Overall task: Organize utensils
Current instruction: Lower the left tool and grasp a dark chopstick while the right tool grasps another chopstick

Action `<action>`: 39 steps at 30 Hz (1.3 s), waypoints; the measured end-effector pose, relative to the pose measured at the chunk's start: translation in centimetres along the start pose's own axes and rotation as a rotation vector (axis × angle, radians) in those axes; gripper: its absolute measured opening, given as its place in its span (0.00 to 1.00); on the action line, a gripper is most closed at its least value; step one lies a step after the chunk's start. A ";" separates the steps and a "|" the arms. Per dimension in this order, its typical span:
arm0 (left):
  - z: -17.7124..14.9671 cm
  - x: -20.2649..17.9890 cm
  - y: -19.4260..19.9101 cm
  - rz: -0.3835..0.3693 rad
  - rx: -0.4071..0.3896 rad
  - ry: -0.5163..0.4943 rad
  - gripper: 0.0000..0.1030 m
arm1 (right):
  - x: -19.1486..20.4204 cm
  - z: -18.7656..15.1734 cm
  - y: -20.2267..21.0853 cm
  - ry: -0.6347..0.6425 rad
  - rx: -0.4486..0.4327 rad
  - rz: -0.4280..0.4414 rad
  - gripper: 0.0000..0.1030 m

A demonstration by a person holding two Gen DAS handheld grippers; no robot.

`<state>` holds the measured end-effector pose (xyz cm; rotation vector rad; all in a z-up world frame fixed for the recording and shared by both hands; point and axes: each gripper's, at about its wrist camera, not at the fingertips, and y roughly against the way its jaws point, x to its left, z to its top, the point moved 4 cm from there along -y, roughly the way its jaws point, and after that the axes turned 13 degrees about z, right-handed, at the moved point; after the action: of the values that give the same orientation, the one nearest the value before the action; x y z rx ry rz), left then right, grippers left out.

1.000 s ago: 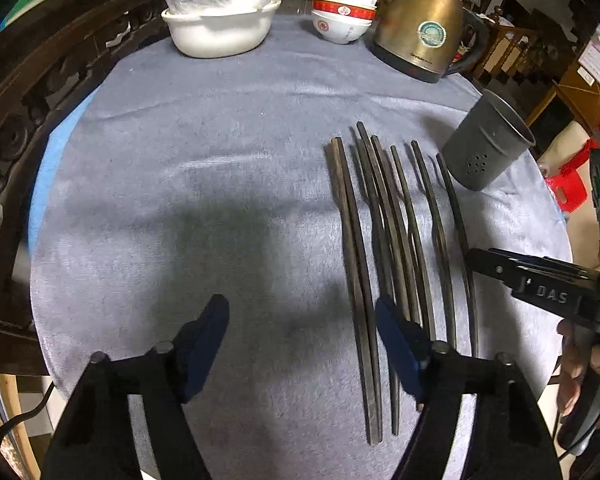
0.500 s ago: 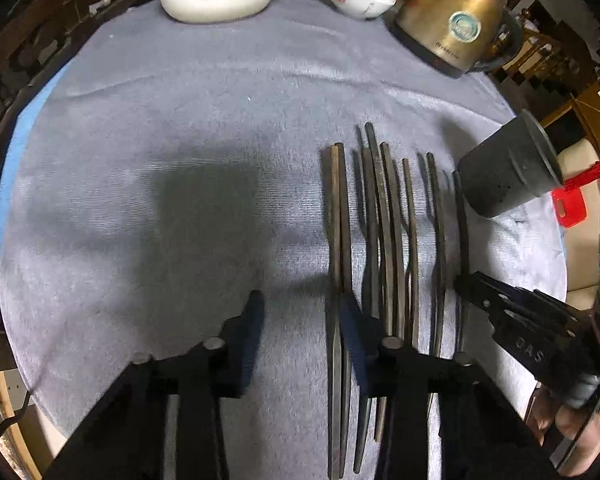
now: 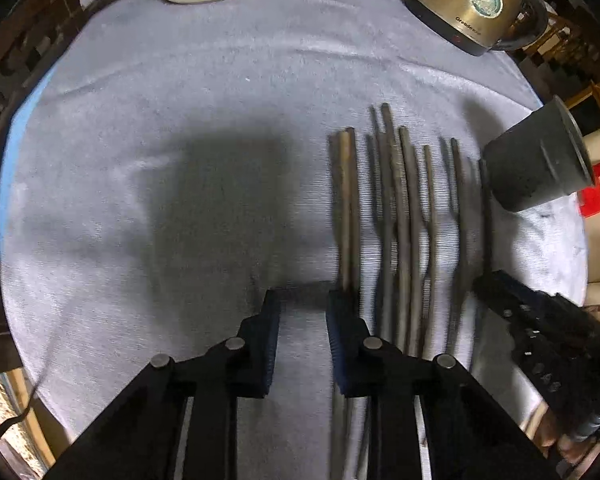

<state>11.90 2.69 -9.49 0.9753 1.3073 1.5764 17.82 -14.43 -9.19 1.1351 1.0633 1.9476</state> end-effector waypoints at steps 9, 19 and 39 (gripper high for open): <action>1.1 -0.8 2.0 -0.066 -0.017 0.040 0.23 | 0.1 -0.5 0.2 0.002 -0.013 0.018 0.22; 0.4 -2.9 0.6 -0.022 -0.003 -0.009 0.23 | 0.0 -0.6 0.3 0.002 -0.016 0.028 0.22; 1.9 -3.1 -1.7 -0.008 0.097 -0.068 0.06 | 0.9 1.1 -1.2 0.040 0.143 -0.018 0.22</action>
<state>14.92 0.52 -11.07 1.0731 1.3495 1.4729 18.63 -12.74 -9.59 1.1623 1.2474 1.9124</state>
